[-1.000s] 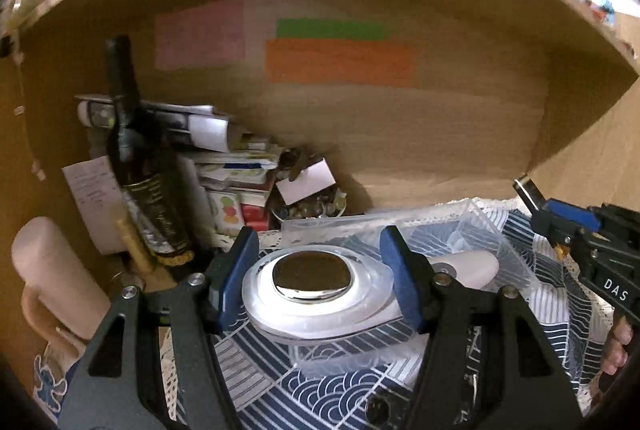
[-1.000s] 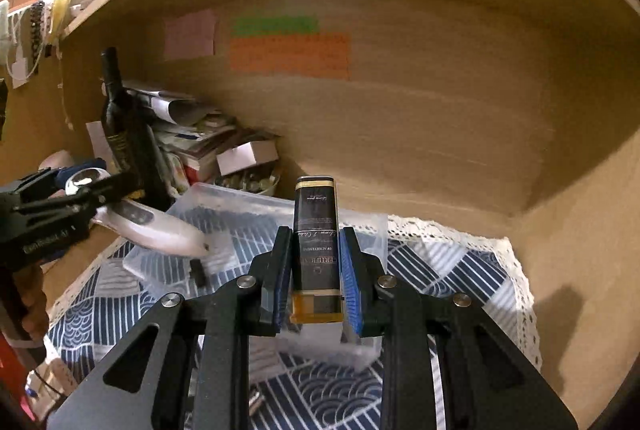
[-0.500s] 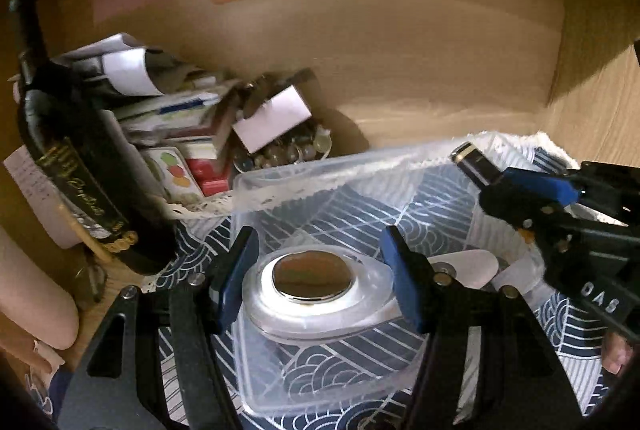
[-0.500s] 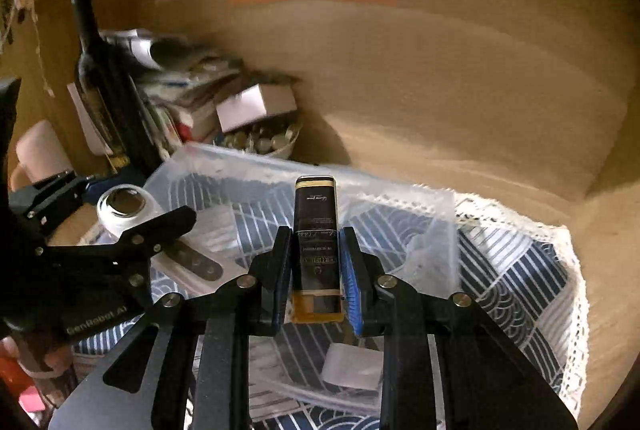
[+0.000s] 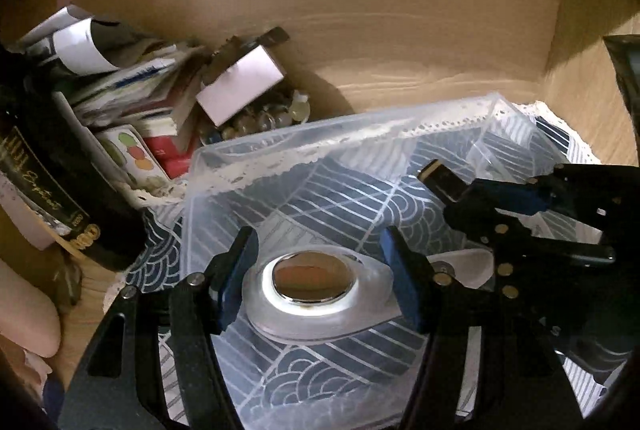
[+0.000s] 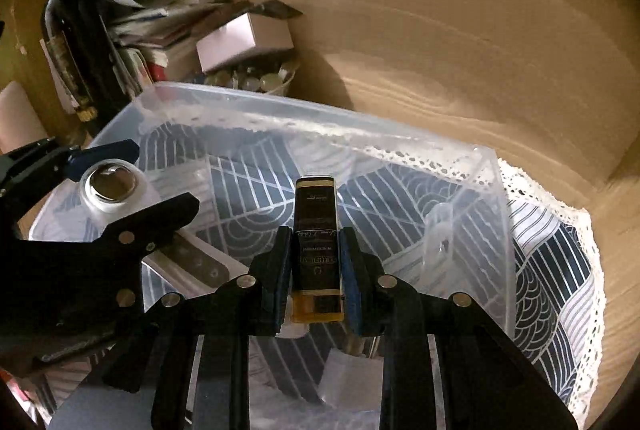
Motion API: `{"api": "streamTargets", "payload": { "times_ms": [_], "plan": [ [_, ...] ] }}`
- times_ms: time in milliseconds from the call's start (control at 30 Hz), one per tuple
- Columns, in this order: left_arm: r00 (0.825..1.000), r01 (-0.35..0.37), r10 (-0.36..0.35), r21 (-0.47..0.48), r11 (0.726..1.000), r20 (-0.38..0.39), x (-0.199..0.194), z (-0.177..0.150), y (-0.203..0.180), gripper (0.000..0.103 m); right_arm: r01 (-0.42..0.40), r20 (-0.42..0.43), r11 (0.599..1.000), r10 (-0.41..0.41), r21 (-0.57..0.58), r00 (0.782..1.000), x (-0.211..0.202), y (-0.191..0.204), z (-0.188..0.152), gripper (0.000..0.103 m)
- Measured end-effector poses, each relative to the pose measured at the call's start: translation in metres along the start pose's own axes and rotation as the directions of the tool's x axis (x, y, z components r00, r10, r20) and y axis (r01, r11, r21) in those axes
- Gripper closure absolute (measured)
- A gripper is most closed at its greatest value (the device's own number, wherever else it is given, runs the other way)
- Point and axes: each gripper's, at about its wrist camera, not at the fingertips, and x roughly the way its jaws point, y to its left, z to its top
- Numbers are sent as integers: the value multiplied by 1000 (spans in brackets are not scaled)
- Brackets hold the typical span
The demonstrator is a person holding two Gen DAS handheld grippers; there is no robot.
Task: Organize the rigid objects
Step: 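Place the mirror device and the black-gold battery into the clear box with both grippers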
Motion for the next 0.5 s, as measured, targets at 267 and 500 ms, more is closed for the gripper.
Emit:
{"api": "streamTargets", "payload": {
  "times_ms": [267, 500],
  "plan": [
    [998, 11, -9, -31, 999, 62, -30, 0, 6, 28, 19, 45, 1000, -19, -3, 999, -21, 4, 2, 71],
    [988, 11, -3, -52, 999, 152, -77, -5, 16, 8, 28, 143, 1000, -29, 14, 989, -66, 3, 0, 53]
  ]
}}
